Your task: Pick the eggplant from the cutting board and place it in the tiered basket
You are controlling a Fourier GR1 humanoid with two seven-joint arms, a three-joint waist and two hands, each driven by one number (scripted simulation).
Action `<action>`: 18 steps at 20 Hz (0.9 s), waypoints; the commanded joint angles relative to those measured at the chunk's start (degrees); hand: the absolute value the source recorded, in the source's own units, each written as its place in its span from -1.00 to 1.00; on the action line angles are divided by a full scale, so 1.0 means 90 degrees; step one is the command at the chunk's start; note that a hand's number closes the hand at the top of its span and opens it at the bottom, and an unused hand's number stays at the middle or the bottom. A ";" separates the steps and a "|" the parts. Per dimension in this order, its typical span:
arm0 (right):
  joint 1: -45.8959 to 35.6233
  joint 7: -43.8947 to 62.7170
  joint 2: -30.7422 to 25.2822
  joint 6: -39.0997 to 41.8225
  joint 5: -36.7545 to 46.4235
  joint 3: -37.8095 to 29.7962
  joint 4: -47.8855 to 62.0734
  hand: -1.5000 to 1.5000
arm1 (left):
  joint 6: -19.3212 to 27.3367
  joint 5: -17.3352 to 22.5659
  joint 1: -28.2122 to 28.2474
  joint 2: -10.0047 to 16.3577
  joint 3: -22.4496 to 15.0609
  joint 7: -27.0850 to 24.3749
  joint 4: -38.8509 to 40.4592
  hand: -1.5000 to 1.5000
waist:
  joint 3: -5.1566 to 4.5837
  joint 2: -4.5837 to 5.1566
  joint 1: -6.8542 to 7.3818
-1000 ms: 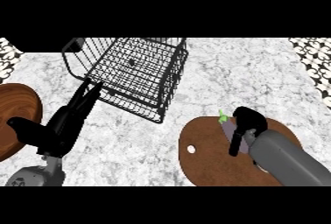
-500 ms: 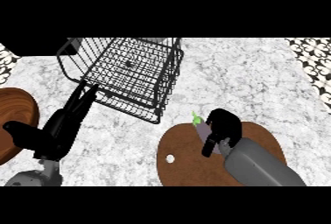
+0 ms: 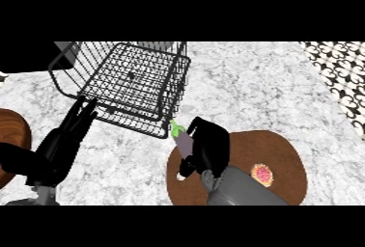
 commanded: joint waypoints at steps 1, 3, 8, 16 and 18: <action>-0.0276 0.1615 0.0482 -0.0764 0.1076 -0.0105 -0.0726 1.00 | 0.0036 -0.0082 0.0133 -0.0046 -0.0153 0.0229 0.0414 0.00 | -0.0050 0.0014 -0.0168; -0.0403 0.1751 0.0487 -0.0532 0.1603 -0.0213 -0.1033 1.00 | 0.0015 -0.0003 0.0289 -0.0016 -0.0106 0.0262 0.0301 0.00 | -0.0054 -0.0021 -0.0167; -0.0782 0.1833 0.0497 0.0148 0.2615 -0.0292 -0.1608 1.00 | 0.0019 -0.0083 0.0150 -0.0067 -0.0212 0.0279 0.0393 0.00 | -0.0058 0.0069 -0.0119; -0.1391 0.1839 0.0501 0.1363 0.3245 -0.0699 -0.2125 1.00 | 0.0070 -0.0097 -0.0177 -0.0152 -0.0285 0.0426 0.0385 0.00 | -0.0054 0.0158 0.0116; -0.1575 0.1840 0.0501 0.1524 0.3119 -0.1081 -0.2154 1.00 | -0.0102 -0.0051 -0.0097 -0.0049 -0.0242 0.0325 0.0451 0.00 | -0.0060 0.0191 0.0228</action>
